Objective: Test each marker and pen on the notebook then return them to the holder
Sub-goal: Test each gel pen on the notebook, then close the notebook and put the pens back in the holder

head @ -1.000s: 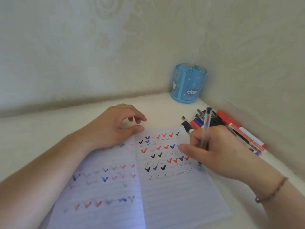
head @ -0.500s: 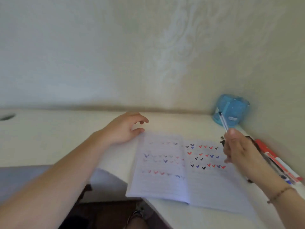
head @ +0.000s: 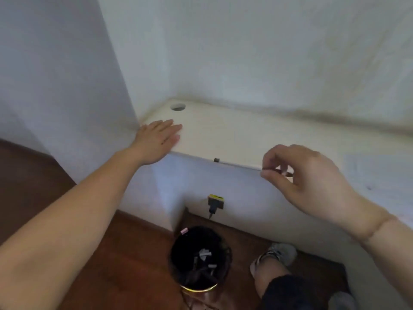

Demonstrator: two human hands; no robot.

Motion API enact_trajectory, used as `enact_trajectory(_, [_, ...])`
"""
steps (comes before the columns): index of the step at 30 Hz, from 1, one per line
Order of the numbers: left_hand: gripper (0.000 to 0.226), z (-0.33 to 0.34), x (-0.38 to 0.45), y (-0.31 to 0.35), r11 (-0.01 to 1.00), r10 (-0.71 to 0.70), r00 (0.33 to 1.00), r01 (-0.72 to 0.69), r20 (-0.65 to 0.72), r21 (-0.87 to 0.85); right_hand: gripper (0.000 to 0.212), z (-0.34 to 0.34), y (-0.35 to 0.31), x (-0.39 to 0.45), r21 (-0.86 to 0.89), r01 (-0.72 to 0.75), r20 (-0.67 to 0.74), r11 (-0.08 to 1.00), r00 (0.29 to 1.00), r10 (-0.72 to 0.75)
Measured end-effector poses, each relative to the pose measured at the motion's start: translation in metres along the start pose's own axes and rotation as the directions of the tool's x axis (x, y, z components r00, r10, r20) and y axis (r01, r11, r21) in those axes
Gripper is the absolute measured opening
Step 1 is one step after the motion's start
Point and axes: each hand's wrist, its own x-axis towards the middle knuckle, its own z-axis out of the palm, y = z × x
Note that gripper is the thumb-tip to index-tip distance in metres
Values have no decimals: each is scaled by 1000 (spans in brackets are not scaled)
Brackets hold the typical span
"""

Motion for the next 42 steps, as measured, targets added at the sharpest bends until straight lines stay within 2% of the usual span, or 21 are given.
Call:
enact_trajectory(2, [48,3,-1,-1,1000,-4,1000,4,6,4,9,44,-17,9,-145,82,95,986,993,-69])
enact_trajectory(4, [48,3,-1,0,1000,-6,1000,6,11,-10,7,90,-28,11,-211,98,221,973,974,-50])
enact_trajectory(7, [47,4,-1,-3,1000,-15,1000,15,-7,-12,9,151,-31,6,-218,-8,396,976,913,96])
enact_trajectory(10, [47,6,-1,-4,1000,-11,999,10,-33,-12,25,196,-20,-4,-157,-130,469,979,863,189])
enact_trajectory(12, [47,6,1,-5,1000,-19,999,18,-35,-25,43,214,-11,-16,-161,-162,561,974,797,225])
enact_trajectory(14, [47,7,2,-6,999,-25,999,24,-43,-25,45,220,-4,-26,-164,-202,623,966,738,260])
enact_trajectory(15, [46,8,2,-6,999,-25,999,24,-47,-21,42,220,0,-29,-156,-218,626,963,732,268])
enact_trajectory(18, [46,7,1,-6,999,-26,998,24,-52,-37,36,207,6,-31,-118,-231,608,966,752,254])
enact_trajectory(22, [44,-3,3,0,993,-73,997,75,18,-87,32,161,-11,-25,12,-197,515,980,842,163])
enact_trajectory(24, [43,-12,11,8,988,-134,987,141,93,-68,31,125,-25,-27,83,-124,415,989,907,78])
enact_trajectory(26, [39,-21,25,22,985,-169,979,172,112,-14,29,82,-32,-34,150,-47,268,988,963,5])
enact_trajectory(28, [32,-28,43,45,994,-92,993,96,69,-46,25,37,-29,-44,209,8,98,978,995,-29])
enact_trajectory(30, [30,-32,58,80,986,6,1000,-3,18,-166,21,-7,-13,-58,213,34,-66,977,998,-20])
enact_trajectory(32, [28,-34,71,128,951,99,993,-114,-64,-287,19,-49,14,-75,111,11,-192,994,981,11])
enact_trajectory(34, [23,-33,76,186,886,210,969,-245,-129,-394,19,-83,49,-96,-35,-74,-262,997,963,63])
enact_trajectory(36, [18,-28,77,249,803,327,938,-340,-116,-490,22,-112,85,-119,-199,-174,-249,964,961,123])
enact_trajectory(38, [22,-19,76,307,741,428,902,-382,-50,-552,29,-135,118,-138,-333,-284,-109,899,959,262])
enact_trajectory(40, [50,-7,74,351,763,499,866,-415,43,-496,37,-144,146,-154,-441,-338,49,831,916,399])
enact_trajectory(42, [57,2,72,386,827,522,837,-449,164,-338,42,-144,167,-170,-467,-328,111,821,900,422])
